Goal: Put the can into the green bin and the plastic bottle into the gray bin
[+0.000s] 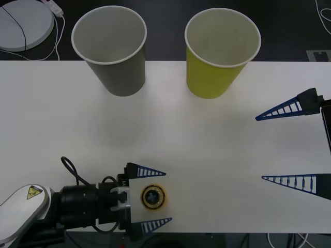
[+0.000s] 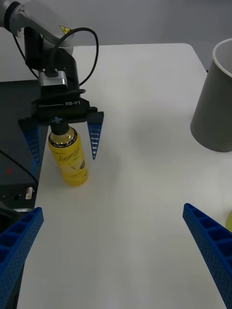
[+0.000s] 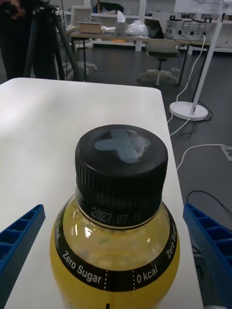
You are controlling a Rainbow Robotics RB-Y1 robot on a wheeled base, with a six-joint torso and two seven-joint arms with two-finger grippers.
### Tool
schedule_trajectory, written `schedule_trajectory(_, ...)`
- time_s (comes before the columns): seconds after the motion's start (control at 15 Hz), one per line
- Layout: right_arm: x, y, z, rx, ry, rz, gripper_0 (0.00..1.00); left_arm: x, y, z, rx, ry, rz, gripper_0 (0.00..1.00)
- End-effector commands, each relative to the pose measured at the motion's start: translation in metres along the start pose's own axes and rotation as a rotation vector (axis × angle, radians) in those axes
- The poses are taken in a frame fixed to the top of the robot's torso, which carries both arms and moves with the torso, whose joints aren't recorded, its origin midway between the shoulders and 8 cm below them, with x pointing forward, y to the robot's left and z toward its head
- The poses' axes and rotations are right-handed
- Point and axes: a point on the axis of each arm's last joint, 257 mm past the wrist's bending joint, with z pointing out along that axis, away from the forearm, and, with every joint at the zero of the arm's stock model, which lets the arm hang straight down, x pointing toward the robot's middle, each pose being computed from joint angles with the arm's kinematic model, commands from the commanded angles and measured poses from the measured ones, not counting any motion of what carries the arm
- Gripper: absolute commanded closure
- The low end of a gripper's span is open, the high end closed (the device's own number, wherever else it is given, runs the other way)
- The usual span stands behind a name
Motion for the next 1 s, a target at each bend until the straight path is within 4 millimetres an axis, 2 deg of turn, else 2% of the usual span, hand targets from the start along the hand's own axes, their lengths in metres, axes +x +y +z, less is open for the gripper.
schedule_trajectory(0.07, 0.0000, 0.0000, 0.0000, 0.000, 0.000, 0.000, 0.00, 0.0000, 0.0026, 0.0022, -0.007, 0.002, 0.000, 0.00)
schedule_trajectory(0.27, 0.0000, 0.0000, 0.0000, 0.000, 0.000, 0.000, 0.00, 0.0008, 0.0024, 0.0034, -0.008, 0.006, -0.006, 0.00)
schedule_trajectory(0.33, 0.0000, 0.0000, 0.0000, 0.000, 0.000, 0.000, 0.00, 0.0007, 0.0020, 0.0034, -0.006, 0.006, -0.011, 0.08)
schedule_trajectory(0.4, 0.0000, 0.0000, 0.0000, 0.000, 0.000, 0.000, 0.00, 0.0007, 0.0020, 0.0034, -0.006, 0.006, -0.014, 0.24)
schedule_trajectory(0.47, 0.0000, 0.0000, 0.0000, 0.000, 0.000, 0.000, 0.00, 0.0006, 0.0014, 0.0037, -0.005, 0.005, -0.016, 0.68)
schedule_trajectory(0.53, 0.0000, 0.0000, 0.0000, 0.000, 0.000, 0.000, 0.00, 0.0004, 0.0001, 0.0044, -0.002, 0.004, -0.017, 0.92)
schedule_trajectory(0.6, 0.0000, 0.0000, 0.0000, 0.000, 0.000, 0.000, 0.00, 0.0006, -0.0001, 0.0044, -0.002, 0.004, -0.018, 1.00)
schedule_trajectory(1.0, 0.0000, 0.0000, 0.0000, 0.000, 0.000, 0.000, 0.00, -0.0005, 0.0011, 0.0050, -0.003, 0.002, -0.025, 1.00)
